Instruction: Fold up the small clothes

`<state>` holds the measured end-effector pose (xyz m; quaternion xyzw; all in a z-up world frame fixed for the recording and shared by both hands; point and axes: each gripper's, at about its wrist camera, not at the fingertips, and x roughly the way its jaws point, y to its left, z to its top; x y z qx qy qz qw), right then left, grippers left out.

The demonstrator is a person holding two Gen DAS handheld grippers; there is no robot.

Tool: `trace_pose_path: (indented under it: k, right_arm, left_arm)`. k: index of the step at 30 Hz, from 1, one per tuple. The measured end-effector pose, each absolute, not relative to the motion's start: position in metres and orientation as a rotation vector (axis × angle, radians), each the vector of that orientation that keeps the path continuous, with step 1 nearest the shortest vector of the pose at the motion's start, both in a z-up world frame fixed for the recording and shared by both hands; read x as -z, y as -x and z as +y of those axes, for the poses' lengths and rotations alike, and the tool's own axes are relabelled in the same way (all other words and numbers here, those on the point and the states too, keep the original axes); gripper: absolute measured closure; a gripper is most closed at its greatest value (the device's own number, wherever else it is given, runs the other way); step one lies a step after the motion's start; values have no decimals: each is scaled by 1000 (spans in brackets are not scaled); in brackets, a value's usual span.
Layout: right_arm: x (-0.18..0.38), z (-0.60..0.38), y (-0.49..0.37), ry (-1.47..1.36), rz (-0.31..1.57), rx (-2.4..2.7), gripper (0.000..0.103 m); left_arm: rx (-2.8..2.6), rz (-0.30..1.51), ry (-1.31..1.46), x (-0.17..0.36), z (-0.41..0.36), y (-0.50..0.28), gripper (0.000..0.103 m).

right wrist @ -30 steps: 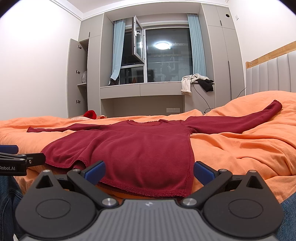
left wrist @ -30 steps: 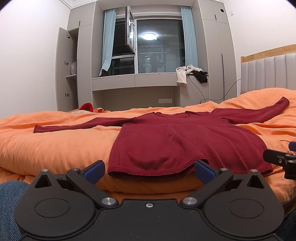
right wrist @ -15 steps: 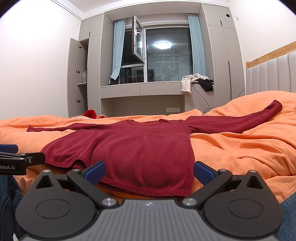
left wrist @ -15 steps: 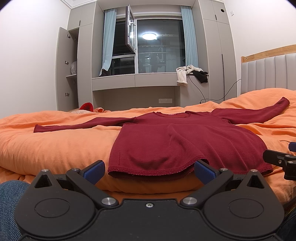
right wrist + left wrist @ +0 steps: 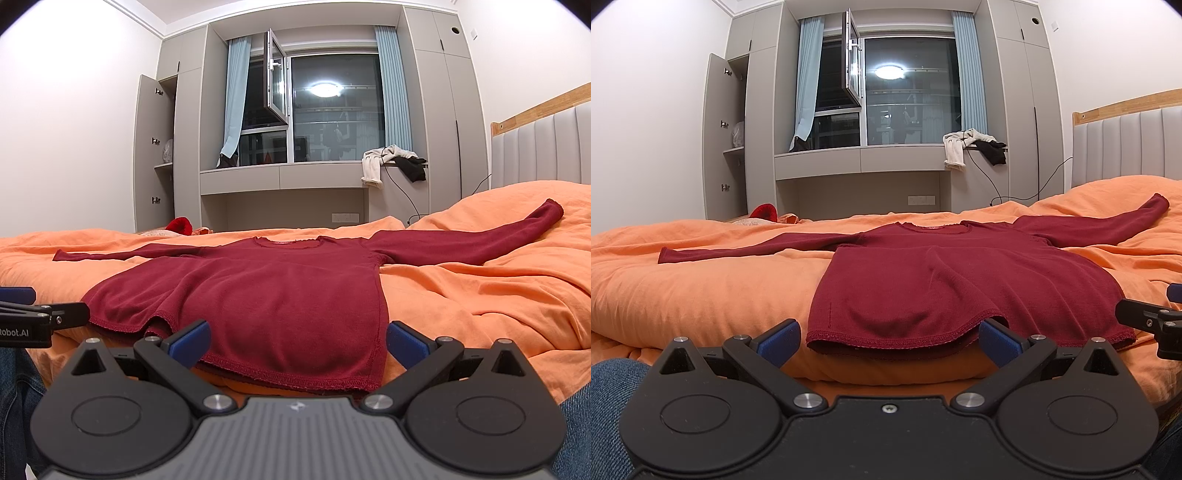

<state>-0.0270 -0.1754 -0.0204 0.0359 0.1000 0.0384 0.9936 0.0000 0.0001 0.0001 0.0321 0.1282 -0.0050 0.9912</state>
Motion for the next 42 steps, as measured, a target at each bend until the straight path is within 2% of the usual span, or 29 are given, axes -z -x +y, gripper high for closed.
trace_pose_path:
  k: [42]
  right_arm:
    - [23, -180, 24, -133, 223, -90, 0]
  left_arm:
    - [42, 299, -75, 7, -1, -14, 1]
